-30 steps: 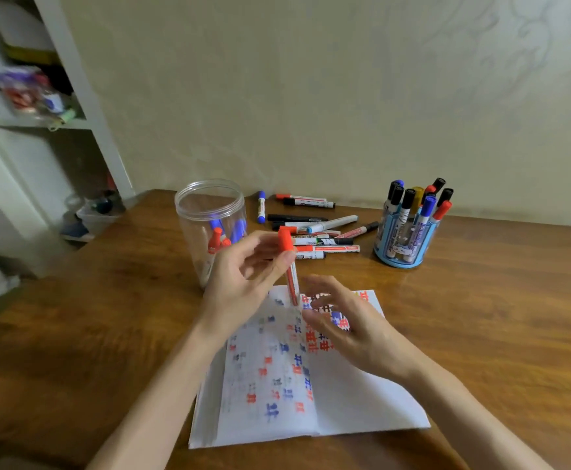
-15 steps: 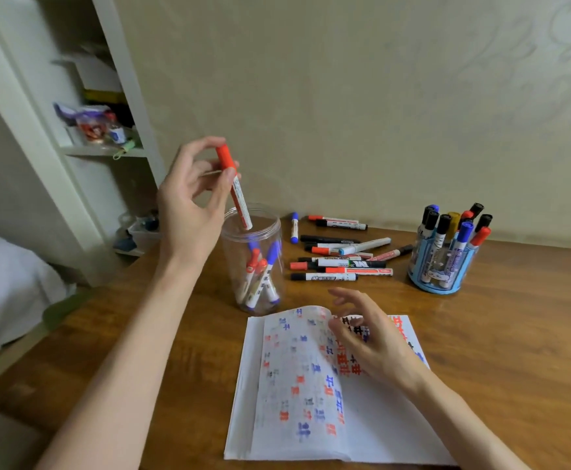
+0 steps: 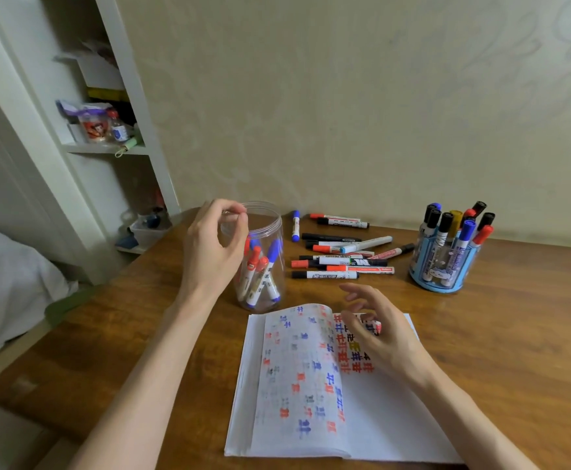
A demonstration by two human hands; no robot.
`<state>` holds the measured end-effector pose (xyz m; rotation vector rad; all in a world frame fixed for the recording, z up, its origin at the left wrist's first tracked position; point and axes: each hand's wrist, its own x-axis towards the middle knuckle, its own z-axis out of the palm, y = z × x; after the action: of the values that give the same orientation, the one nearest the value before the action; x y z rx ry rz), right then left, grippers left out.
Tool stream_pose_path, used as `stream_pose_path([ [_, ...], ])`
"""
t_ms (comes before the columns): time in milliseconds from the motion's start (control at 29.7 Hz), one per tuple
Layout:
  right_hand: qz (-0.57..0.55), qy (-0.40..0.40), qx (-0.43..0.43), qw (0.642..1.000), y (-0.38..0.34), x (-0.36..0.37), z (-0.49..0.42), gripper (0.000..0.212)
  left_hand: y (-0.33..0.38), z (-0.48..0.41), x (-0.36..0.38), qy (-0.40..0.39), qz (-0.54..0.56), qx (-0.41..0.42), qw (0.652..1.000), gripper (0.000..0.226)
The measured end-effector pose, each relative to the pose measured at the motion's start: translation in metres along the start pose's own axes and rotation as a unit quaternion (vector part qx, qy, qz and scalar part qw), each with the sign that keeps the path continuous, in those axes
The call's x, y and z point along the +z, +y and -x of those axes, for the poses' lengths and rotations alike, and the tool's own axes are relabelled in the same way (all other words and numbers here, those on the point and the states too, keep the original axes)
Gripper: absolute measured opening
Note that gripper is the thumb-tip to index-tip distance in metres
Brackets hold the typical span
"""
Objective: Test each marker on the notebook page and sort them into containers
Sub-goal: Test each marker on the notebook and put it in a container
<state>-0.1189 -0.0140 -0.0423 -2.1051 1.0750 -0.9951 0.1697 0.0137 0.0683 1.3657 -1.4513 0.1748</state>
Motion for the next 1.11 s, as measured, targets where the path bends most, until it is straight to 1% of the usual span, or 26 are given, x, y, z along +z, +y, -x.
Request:
stream_pose_path([
  [101, -0.008, 0.011, 0.004, 1.000, 0.000, -0.003, 0.001, 0.042, 0.005, 0.007, 0.005, 0.061, 0.004, 0.024, 0.998, 0.013],
  [168, -0.014, 0.015, 0.008, 1.000, 0.000, -0.005, 0.000, 0.040, 0.015, 0.016, 0.011, 0.112, 0.007, 0.068, 0.991, 0.012],
  [235, -0.021, 0.020, 0.013, 1.000, 0.001, -0.006, 0.000, 0.039, 0.026, 0.031, 0.023, 0.118, 0.022, 0.117, 0.986, 0.011],
  [303, -0.021, 0.026, 0.017, 0.999, 0.002, -0.007, -0.001, 0.038, 0.035, 0.046, 0.039, 0.067, 0.047, 0.143, 0.986, 0.012],
  [370, -0.015, 0.029, 0.020, 0.999, 0.003, -0.008, 0.001, 0.037, 0.039, 0.059, 0.057, -0.010, 0.051, 0.141, 0.989, 0.016],
  [437, -0.016, 0.029, 0.023, 0.999, 0.004, -0.011, 0.003, 0.036, 0.040, 0.067, 0.075, -0.097, 0.029, 0.109, 0.989, 0.023],
  [504, -0.020, 0.030, 0.025, 0.999, 0.006, -0.015, 0.005, 0.035, 0.040, 0.071, 0.091, -0.169, -0.002, 0.057, 0.984, 0.030],
  [639, -0.013, 0.045, 0.029, 0.998, 0.010, -0.021, 0.005, 0.033, 0.034, 0.069, 0.120, -0.253, -0.079, -0.022, 0.964, 0.042],
  [740, -0.011, 0.053, 0.031, 0.998, 0.013, -0.025, 0.005, 0.032, 0.027, 0.064, 0.136, -0.296, -0.120, -0.050, 0.946, 0.051],
  [841, -0.007, 0.057, 0.032, 0.998, 0.013, -0.028, 0.006, 0.031, 0.020, 0.061, 0.145, -0.328, -0.148, -0.055, 0.932, 0.057],
  [941, -0.007, 0.060, 0.038, 0.997, 0.013, -0.030, 0.005, 0.030, 0.015, 0.058, 0.151, -0.319, -0.188, -0.057, 0.927, 0.059],
  [1009, -0.004, 0.065, 0.043, 0.997, 0.014, -0.031, 0.006, 0.030, 0.014, 0.055, 0.154, -0.314, -0.203, -0.063, 0.925, 0.056],
  [1110, 0.022, 0.072, 0.058, 0.995, 0.016, -0.031, 0.006, 0.025, 0.014, 0.052, 0.155, -0.305, -0.176, -0.091, 0.932, 0.042],
])
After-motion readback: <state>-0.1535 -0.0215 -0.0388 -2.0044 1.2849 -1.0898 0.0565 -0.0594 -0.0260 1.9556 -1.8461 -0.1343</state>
